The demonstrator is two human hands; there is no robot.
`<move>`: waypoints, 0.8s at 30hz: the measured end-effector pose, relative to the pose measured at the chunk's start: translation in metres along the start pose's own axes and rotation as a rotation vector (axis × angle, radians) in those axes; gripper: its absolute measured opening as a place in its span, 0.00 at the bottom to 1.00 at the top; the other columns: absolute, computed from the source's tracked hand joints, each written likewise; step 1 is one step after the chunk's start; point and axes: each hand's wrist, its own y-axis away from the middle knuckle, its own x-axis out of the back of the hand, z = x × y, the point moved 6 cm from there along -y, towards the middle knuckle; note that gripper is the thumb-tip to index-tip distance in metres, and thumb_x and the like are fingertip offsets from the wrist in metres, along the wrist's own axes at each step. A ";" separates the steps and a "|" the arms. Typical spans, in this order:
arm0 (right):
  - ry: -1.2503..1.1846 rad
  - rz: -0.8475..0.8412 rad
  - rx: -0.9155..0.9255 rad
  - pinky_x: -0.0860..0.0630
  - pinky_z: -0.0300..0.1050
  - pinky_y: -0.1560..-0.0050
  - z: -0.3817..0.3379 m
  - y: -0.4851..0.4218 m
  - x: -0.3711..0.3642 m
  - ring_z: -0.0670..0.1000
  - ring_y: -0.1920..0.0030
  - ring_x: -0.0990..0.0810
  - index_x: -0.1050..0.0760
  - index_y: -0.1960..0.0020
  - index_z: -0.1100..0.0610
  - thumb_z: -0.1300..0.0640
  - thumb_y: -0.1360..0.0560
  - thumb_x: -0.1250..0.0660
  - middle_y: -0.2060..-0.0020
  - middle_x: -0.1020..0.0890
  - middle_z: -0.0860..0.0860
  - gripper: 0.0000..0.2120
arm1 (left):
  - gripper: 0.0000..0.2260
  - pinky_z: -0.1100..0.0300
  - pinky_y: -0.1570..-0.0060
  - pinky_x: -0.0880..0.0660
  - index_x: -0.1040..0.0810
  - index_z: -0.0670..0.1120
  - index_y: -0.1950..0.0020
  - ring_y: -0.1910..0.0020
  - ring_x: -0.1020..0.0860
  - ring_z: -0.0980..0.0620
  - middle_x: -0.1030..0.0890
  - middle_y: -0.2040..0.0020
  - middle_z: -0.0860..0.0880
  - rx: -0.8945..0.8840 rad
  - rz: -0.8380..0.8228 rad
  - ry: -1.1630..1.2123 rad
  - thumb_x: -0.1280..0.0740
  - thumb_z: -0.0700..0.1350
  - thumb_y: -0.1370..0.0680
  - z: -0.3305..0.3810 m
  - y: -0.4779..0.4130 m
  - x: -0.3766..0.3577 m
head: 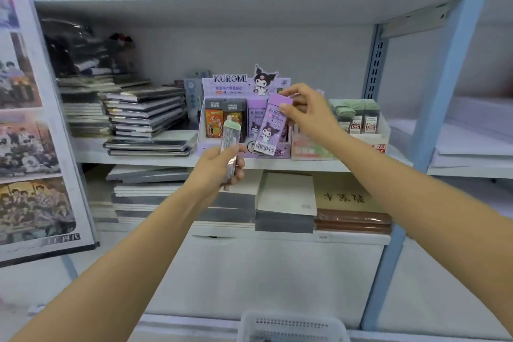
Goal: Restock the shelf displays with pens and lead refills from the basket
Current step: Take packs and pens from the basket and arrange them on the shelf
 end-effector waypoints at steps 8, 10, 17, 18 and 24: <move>0.406 -0.005 0.122 0.22 0.56 0.49 -0.010 -0.055 -0.022 0.54 0.55 0.20 0.28 0.45 0.53 0.58 0.22 0.33 0.53 0.18 0.51 0.07 | 0.10 0.68 0.79 0.34 0.25 0.45 0.46 0.76 0.27 0.56 0.25 0.68 0.50 -0.041 0.040 0.030 0.41 0.50 0.17 0.002 -0.022 0.022; 0.533 -0.044 0.153 0.22 0.53 0.54 -0.005 -0.057 -0.033 0.52 0.57 0.20 0.28 0.44 0.52 0.56 0.22 0.34 0.55 0.18 0.51 0.07 | 0.10 0.68 0.79 0.34 0.25 0.46 0.46 0.76 0.28 0.56 0.26 0.68 0.51 -0.041 0.024 0.025 0.41 0.50 0.17 -0.001 -0.025 0.024; 0.687 -0.140 0.213 0.36 0.37 0.68 0.002 -0.058 -0.042 0.48 0.63 0.24 0.28 0.44 0.51 0.55 0.21 0.35 0.60 0.19 0.51 0.07 | 0.11 0.67 0.78 0.33 0.24 0.44 0.44 0.75 0.26 0.56 0.21 0.65 0.49 -0.060 0.023 0.041 0.39 0.50 0.18 -0.007 -0.026 0.033; 0.692 -0.164 0.207 0.34 0.38 0.66 0.001 -0.059 -0.041 0.49 0.62 0.24 0.28 0.44 0.51 0.55 0.22 0.34 0.58 0.19 0.51 0.08 | 0.11 0.67 0.79 0.33 0.24 0.44 0.44 0.75 0.25 0.56 0.21 0.64 0.49 -0.064 0.022 0.029 0.39 0.50 0.18 -0.007 -0.026 0.033; 0.672 -0.149 0.182 0.27 0.45 0.56 -0.003 -0.066 -0.051 0.49 0.58 0.23 0.26 0.44 0.50 0.54 0.23 0.33 0.57 0.19 0.49 0.08 | 0.10 0.68 0.80 0.34 0.24 0.43 0.44 0.76 0.26 0.56 0.19 0.65 0.50 -0.069 0.029 0.051 0.37 0.48 0.19 -0.007 -0.026 0.031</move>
